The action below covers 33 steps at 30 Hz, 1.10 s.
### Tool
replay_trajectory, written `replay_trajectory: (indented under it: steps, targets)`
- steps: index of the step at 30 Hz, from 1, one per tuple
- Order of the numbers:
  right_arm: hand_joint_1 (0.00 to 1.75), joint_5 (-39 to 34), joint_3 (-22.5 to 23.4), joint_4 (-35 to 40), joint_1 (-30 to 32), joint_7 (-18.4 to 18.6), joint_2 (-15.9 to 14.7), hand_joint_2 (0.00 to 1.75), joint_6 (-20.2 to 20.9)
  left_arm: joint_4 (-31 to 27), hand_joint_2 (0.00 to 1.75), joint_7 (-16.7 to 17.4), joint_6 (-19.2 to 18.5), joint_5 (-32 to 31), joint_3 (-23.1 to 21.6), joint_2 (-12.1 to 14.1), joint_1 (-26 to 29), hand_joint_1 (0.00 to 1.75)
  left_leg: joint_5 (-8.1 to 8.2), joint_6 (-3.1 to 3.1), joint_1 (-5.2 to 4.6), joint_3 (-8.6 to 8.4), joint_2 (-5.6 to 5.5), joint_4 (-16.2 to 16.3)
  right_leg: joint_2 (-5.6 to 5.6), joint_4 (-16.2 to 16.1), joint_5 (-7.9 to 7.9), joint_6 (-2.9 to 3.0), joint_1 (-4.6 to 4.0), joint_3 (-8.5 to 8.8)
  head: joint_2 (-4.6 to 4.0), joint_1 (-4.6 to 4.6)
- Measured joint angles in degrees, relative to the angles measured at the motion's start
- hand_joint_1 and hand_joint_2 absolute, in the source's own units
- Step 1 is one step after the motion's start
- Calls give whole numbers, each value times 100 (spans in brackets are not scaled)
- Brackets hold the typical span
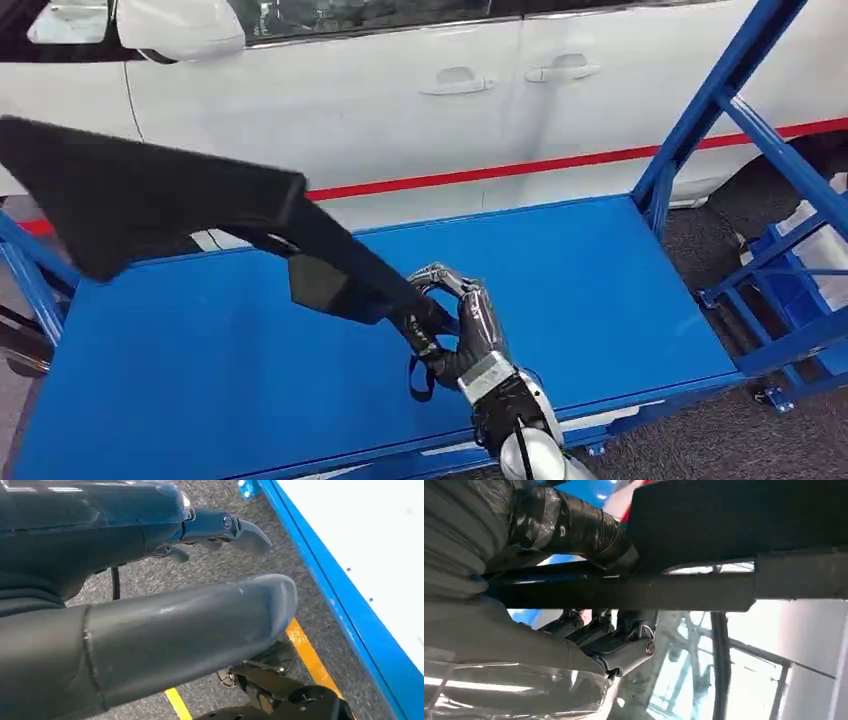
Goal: Take the parts from the cabinet and place them on the table.
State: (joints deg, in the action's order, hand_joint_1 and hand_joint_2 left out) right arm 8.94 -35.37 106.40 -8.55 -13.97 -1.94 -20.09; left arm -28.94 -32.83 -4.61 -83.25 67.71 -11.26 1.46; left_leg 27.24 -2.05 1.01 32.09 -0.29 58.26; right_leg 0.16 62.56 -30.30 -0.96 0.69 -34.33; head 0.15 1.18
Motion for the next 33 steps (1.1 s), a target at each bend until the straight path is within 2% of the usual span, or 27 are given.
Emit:
replay_trajectory:
  steps: [2,3,4,5,6,7,8,9,12,13,14,15,17,18,19,20,21,23,24,25,27,28,29,30,31,32,33]
  targets:
    - [175,-61,48,111,46,-4,-20,175,2,-4,0,-7,2,0,59,-7,-5,0,6,-30,-14,4,12,2,0,919,-443,-32,6,-441,0,-2]
    - [175,-76,68,133,85,-9,-37,175,2,-4,0,-7,4,-9,85,-7,-5,0,10,-35,-25,5,14,4,0,1310,-563,-37,5,-642,-2,0]
    - [175,-94,81,148,123,-11,-50,175,2,-4,0,-7,7,-17,90,-7,-5,0,11,-36,-31,0,13,4,0,1454,-540,-31,5,-733,0,0]
    - [175,-103,92,164,152,-11,-59,175,4,-4,0,-9,9,-17,92,-9,-5,0,14,-39,-40,-8,8,5,0,1312,-379,-16,4,-690,0,0]
    - [175,-116,96,177,164,-11,-66,175,4,-4,0,-28,9,-13,103,-11,-7,0,24,-41,-47,-21,3,5,0,959,-133,11,0,-527,0,0]
    - [175,-126,103,179,164,-11,-68,175,4,-4,0,-46,9,2,116,-15,-11,0,32,-35,-56,-42,-4,5,0,419,154,53,-8,-264,0,0]
    - [175,-131,107,192,166,-9,-70,175,4,-4,0,-59,4,40,125,-24,-19,0,45,-22,-59,-62,-8,5,1,-105,376,117,-33,-11,0,0]
    - [175,-150,107,199,166,4,-77,175,2,0,0,-59,-7,66,153,-31,-33,0,61,3,-96,-51,-6,14,-7,-281,285,154,-73,75,0,0]
    - [175,-183,107,212,198,28,-90,175,4,0,0,-22,-13,90,245,-28,-60,0,62,84,-67,-40,-5,-3,8,-318,306,162,-92,46,0,-2]
    - [175,-194,107,218,208,33,-94,175,4,0,0,-22,-13,90,258,-28,-68,0,65,124,-86,-58,-5,-15,12,-366,326,190,-64,60,0,0]
    - [175,-201,107,220,216,35,-94,175,9,0,0,-20,-13,90,269,-20,-74,0,137,160,-67,-42,2,51,-15,-429,357,225,-12,106,0,-2]
    - [175,-203,107,223,215,35,-94,175,20,0,0,-22,-13,92,276,-17,-75,0,287,179,-69,32,1,247,-14,-445,363,266,-11,125,0,-2]
    - [175,-214,107,223,222,37,-94,175,22,2,0,-22,-15,90,295,-22,-79,0,745,231,-42,443,0,1125,-29,-441,356,278,-14,119,0,-2]
    - [175,-214,107,222,235,41,-96,175,22,2,0,-20,-15,90,311,-22,-78,0,904,251,-32,662,0,1561,-31,-435,354,280,-19,113,0,-2]
    - [175,-216,107,223,247,44,-96,175,22,2,0,-18,-15,90,326,-22,-70,0,938,264,-29,801,1,1828,-31,-427,352,282,-20,110,0,-2]
    - [175,-216,107,223,253,50,-96,175,22,2,0,-15,-15,92,341,-20,-66,0,798,271,-26,784,1,1748,-28,-419,342,280,-16,117,0,-2]
    - [175,-216,107,223,255,53,-96,175,22,2,0,-15,-15,90,354,-17,-70,0,563,270,-21,637,4,1418,-22,-408,331,270,-12,127,0,-2]
    - [175,-216,107,223,255,55,-96,175,22,2,0,-15,-15,92,359,-13,-78,0,20,250,-14,113,11,332,-13,-368,290,231,-4,152,-2,-2]
    - [175,-216,107,223,255,55,-96,175,22,2,0,-15,-15,90,361,-13,-89,0,74,228,-20,-6,10,75,-11,-352,274,204,-20,142,0,0]
    - [175,-216,107,223,253,57,-96,175,22,2,0,-15,-15,92,361,-15,-96,0,43,180,-48,-4,-7,38,-2,-324,271,174,-47,118,0,-2]
    - [175,-212,107,223,259,70,-96,175,26,2,0,9,-15,103,367,-15,-84,0,37,134,-56,15,-9,45,-3,-358,296,121,-41,120,-2,0]
    - [175,-201,107,223,259,79,-96,175,24,2,0,26,-13,107,374,-15,-81,0,-6,81,-51,15,-8,35,-2,-360,324,77,-49,125,0,-2]
    - [175,-181,107,223,263,92,-98,175,24,4,0,55,2,105,381,-20,-87,0,-49,25,-8,-3,4,-36,5,-326,264,54,-38,108,0,-2]
    - [175,-164,107,223,268,107,-98,175,24,9,0,79,13,101,383,-20,-96,0,-75,-14,-11,3,15,-45,-1,-200,124,28,-30,81,0,0]
    - [175,-153,107,223,269,118,-101,175,26,11,0,87,15,101,394,-17,-104,0,-91,-39,-11,22,17,-44,-2,133,-129,4,-28,-53,0,0]
    - [175,-155,107,223,279,120,-105,175,26,13,0,98,13,103,411,-15,-110,0,-97,-48,-15,48,21,-39,-2,619,-398,-21,-14,-255,0,0]
    - [175,-155,110,223,300,125,-109,175,26,28,0,98,9,107,426,-13,-110,0,-102,-55,-25,73,25,-31,-2,1072,-598,-38,-6,-447,0,0]
